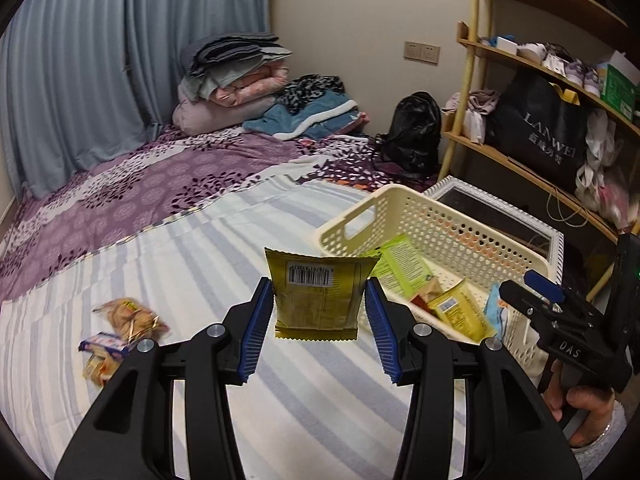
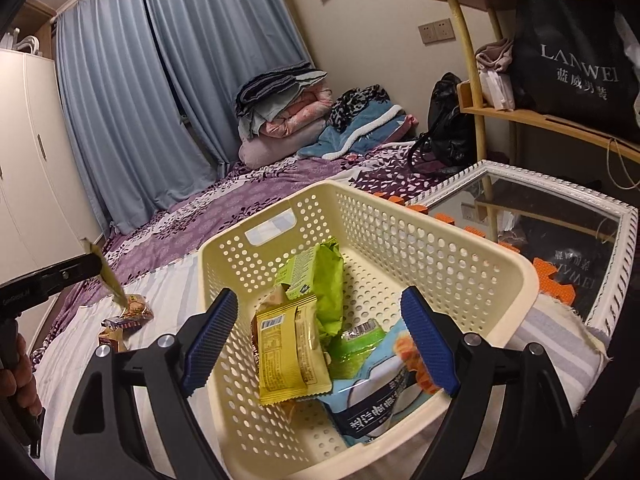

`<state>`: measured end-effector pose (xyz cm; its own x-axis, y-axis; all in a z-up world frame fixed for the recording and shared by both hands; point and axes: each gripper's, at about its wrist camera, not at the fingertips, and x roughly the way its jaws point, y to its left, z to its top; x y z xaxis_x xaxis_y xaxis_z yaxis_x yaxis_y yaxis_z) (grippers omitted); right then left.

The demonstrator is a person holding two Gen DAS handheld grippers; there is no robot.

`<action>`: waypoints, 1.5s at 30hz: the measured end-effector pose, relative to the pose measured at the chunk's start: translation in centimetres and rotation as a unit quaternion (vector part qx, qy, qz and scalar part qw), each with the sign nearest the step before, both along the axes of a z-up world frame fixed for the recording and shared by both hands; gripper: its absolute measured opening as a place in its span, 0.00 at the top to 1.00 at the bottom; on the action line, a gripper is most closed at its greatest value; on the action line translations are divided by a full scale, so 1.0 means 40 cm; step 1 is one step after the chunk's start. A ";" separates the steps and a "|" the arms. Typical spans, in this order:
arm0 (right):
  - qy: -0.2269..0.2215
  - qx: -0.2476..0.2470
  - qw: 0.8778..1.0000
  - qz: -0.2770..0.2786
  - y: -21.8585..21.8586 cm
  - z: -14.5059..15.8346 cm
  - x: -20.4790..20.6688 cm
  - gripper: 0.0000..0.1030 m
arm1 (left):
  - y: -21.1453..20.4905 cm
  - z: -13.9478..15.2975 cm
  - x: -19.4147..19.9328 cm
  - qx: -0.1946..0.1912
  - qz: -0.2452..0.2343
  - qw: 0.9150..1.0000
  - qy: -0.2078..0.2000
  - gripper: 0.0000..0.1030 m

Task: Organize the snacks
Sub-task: 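Lower the yellow packet into the basket and open the left gripper, then move both tools back toward the remaining snack pile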

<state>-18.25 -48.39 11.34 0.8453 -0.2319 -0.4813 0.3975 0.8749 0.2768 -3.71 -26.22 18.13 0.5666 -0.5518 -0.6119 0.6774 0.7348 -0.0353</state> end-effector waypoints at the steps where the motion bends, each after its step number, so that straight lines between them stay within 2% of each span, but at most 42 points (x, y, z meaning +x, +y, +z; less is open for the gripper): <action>1: -0.001 -0.002 1.000 0.000 -0.001 0.000 -0.003 0.19 | -0.014 0.002 -0.001 0.000 -0.006 1.000 -0.001 0.53; 14: -0.004 0.002 1.000 -0.012 -0.027 -0.009 -0.036 0.19 | -0.226 -0.023 -0.003 -0.005 -0.082 0.996 0.023 0.51; 16: -0.003 0.003 1.000 -0.013 -0.029 -0.011 -0.035 0.19 | -0.246 -0.037 0.005 -0.014 -0.094 0.995 0.042 0.28; 17: -0.003 0.003 1.000 -0.012 -0.030 -0.011 -0.036 0.19 | -0.251 -0.045 0.011 -0.018 -0.091 0.994 0.050 0.10; 18: -0.003 0.003 1.000 -0.012 -0.030 -0.011 -0.036 0.19 | -0.253 -0.050 0.013 -0.022 -0.088 0.994 0.053 0.09; 26: -0.003 0.003 1.000 -0.013 -0.023 -0.006 -0.027 0.19 | -0.218 -0.075 0.036 -0.012 -0.066 0.996 0.060 0.09; 45: -0.005 -0.020 0.999 0.028 0.071 0.032 0.010 0.19 | -0.088 -0.065 0.071 -0.032 -0.015 0.997 0.062 0.06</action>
<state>-17.84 -45.55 12.60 0.8620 -0.2032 -0.4644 0.3451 0.9063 0.2440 -0.85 -29.75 15.53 0.4713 -0.6076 -0.6393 0.6862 0.7080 -0.1669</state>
